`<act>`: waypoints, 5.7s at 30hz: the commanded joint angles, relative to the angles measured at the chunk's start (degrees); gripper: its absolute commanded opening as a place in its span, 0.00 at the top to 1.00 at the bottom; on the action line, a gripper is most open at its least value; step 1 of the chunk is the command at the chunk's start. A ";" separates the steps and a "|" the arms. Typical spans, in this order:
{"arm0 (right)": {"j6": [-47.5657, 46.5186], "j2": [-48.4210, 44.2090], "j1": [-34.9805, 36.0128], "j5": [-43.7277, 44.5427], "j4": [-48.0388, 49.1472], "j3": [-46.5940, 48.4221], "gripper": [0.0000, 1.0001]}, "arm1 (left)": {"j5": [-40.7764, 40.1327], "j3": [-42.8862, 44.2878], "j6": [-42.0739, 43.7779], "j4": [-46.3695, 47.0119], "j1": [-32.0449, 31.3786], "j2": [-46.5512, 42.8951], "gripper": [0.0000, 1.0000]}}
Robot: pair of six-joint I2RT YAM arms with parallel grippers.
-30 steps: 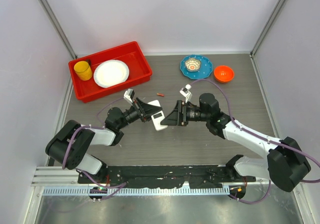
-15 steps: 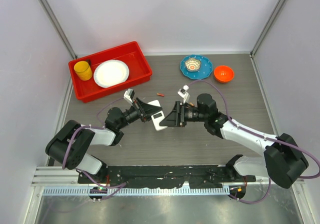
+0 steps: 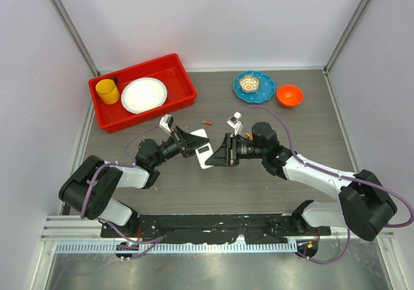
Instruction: Load the batteries into the remote control
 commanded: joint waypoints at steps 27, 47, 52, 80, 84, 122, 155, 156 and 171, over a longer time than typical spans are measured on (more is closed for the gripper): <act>-0.69 2.78 -3.69 11.01 0.43 7.00 0.99 | 7.99 0.04 2.23 14.09 -7.84 -4.84 1.00; 5.37 4.45 -5.80 19.44 6.40 10.08 0.98 | 14.14 1.54 2.67 13.13 -9.95 -5.36 1.00; 6.35 5.77 -6.33 20.59 7.81 11.83 0.96 | 14.67 1.71 3.28 12.16 -10.47 -6.06 1.00; 5.47 3.66 -6.33 -1.73 11.76 8.50 0.56 | 10.90 2.94 9.43 0.92 -6.96 -8.62 1.00; 5.03 3.05 -6.16 -5.41 10.89 7.89 0.52 | 8.88 3.12 11.27 -2.16 -6.78 -9.23 1.00; 5.63 2.34 -3.52 -5.42 10.79 2.27 0.58 | -8.88 0.22 12.87 -4.37 -4.76 -10.20 1.00; -33.73 9.27 -6.50 87.87 -71.20 36.45 0.99 | -24.42 10.15 28.59 -64.19 9.12 -36.12 0.00; -33.73 12.34 -7.81 89.48 -71.38 36.45 0.99 | -25.57 10.85 29.38 -66.91 8.95 -37.87 0.00; -36.11 37.76 -10.46 100.49 -71.73 41.37 0.99 | -32.00 10.24 38.87 -83.71 3.06 -48.16 0.00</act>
